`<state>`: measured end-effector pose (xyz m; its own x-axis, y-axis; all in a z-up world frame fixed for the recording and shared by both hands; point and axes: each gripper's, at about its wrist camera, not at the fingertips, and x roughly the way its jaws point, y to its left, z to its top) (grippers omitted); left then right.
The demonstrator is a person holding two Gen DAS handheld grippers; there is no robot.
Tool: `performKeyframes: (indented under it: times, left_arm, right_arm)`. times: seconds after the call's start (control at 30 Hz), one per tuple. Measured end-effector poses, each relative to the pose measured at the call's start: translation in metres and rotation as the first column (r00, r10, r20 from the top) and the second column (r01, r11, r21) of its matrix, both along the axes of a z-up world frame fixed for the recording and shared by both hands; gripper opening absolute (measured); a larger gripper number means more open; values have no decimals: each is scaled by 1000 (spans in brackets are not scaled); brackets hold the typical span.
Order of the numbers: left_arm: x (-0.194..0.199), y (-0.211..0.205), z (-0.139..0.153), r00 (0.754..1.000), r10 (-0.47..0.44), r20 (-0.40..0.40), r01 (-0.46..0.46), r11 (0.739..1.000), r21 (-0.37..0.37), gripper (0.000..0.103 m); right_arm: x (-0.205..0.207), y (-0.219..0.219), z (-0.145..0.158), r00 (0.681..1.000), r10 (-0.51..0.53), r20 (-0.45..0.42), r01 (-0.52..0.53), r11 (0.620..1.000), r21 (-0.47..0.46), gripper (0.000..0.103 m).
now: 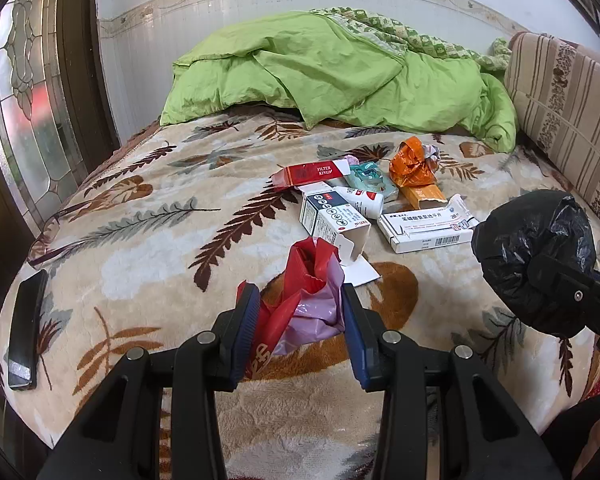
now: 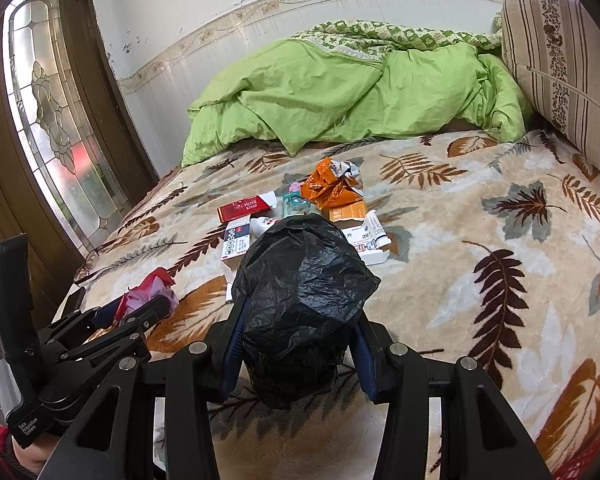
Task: Collect trash
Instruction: 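Lift the red-purple wrapper and black bag off the bed with both tools, then carry both items over the red wastebasket and open both tools to drop them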
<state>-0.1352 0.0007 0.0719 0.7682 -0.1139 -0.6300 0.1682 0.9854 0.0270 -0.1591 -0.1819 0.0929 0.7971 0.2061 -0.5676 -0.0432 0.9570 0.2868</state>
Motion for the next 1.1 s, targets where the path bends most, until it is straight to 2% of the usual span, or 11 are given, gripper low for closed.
performKeyframes:
  times: [0.5,0.73,0.9,1.1]
  left_arm:
    - [-1,-3,1,1000,1,1,-1,1000,4,39]
    - [-5,-5,2,1000,-23,3,23,1000,0,39]
    - [-18,-5,13,997,-76,2,76,997,-23,39]
    - [-50,-29,32,982,-188,23,188,982,-32,39]
  right_arm:
    - [-1,4,-1,1000,-5,7,5,1000,19,50]
    - [-16,2,3,1000,-6,7,6,998,59,50]
    - [-37,-3,9,1000,-9,9,8,997,82,50]
    - [-72,-38,23,998,-68,7,66,984,163,50]
